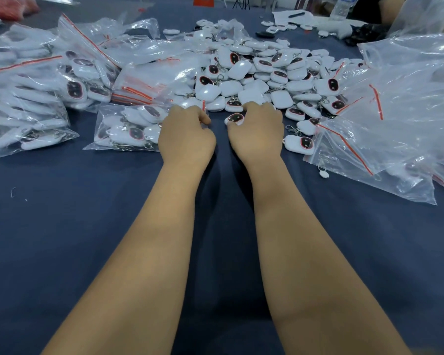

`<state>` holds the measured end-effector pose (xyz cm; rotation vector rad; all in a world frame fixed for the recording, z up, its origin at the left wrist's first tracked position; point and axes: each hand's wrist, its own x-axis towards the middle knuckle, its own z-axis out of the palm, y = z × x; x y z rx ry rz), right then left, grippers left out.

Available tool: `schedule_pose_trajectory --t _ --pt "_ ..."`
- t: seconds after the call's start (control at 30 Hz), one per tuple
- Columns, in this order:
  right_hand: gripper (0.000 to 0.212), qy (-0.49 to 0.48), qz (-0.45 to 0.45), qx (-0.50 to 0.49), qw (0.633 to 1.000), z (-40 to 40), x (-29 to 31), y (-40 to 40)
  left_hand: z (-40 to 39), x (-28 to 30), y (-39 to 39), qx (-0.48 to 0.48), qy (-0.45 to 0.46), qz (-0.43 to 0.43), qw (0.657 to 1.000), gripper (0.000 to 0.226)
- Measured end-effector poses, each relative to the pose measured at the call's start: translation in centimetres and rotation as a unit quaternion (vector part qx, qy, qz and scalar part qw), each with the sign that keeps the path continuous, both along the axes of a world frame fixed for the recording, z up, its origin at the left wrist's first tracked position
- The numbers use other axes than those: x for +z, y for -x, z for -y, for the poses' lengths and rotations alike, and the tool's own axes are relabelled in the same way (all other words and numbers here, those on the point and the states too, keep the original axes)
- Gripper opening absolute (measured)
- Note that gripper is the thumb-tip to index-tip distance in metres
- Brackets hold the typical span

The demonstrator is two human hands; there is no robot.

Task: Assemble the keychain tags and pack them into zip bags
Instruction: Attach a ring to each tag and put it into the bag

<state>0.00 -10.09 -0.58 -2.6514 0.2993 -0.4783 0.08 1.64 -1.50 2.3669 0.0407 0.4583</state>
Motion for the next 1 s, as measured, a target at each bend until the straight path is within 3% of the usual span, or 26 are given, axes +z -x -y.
schedule_pose_trajectory --t 0.1,0.2,0.3,0.43,0.5,0.73,0.9,1.0 --pt "0.03 0.039 -0.007 -0.041 0.998 -0.1 -0.2 0.2 -0.1 0.0 -0.1 0.003 0.012 -0.002 1.0 0.03" --pt "0.029 -0.01 0.019 -0.018 1.0 -0.1 0.0 0.1 -0.3 0.2 0.0 -0.013 0.083 0.002 0.996 0.029" --pt "0.02 -0.202 0.058 0.044 0.977 -0.7 0.3 0.3 -0.5 0.4 0.0 -0.017 0.161 0.009 0.987 0.028" --pt "0.017 -0.445 0.055 0.11 0.887 -1.4 0.8 0.5 -0.5 0.8 0.3 -0.03 0.223 -0.004 0.974 0.03" --pt "0.018 -0.502 0.034 0.149 0.851 -1.5 0.9 0.5 -0.2 0.9 0.4 -0.035 0.261 -0.016 0.964 0.027" --pt "0.028 -0.512 0.021 0.177 0.84 -1.6 1.0 0.6 0.0 0.9 0.6 -0.056 0.262 -0.021 0.963 0.022" --pt "0.027 -0.519 0.037 0.169 0.837 -1.8 0.8 0.4 0.1 0.9 0.3 -0.054 0.226 -0.04 0.972 0.032" --pt "0.027 -0.514 0.037 0.162 0.842 -1.8 0.7 0.4 0.2 1.0 0.2 -0.054 0.213 -0.036 0.975 0.02"
